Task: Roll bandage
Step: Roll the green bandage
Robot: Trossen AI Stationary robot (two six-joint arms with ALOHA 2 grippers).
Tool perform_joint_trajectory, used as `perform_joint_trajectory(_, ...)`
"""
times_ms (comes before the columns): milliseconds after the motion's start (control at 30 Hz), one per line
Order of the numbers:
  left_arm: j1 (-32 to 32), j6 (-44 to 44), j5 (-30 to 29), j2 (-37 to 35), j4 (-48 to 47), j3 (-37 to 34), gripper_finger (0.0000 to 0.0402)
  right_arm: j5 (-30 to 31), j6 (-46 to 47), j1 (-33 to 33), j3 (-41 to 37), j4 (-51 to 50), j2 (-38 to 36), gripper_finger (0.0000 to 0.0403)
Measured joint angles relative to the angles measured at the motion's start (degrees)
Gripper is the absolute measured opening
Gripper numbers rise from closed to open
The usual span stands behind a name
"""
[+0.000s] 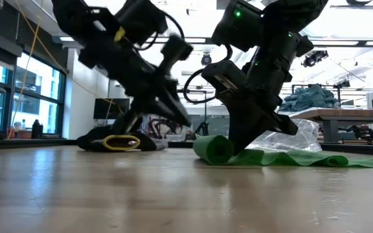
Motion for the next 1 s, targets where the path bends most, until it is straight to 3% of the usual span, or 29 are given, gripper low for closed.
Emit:
perform_joint_trajectory(767,0.7,0.3,-0.7,1.7,2.1,0.0,0.0000,-1.6,1.1,-0.2,0.0,-0.6,-0.8,0.0000)
perform_joint_trajectory(1000,0.7,0.4,-0.5,1.8,3.5,0.1,0.0000,1.7,-1.5,-0.9,0.0,-4.9,-6.3,0.0000)
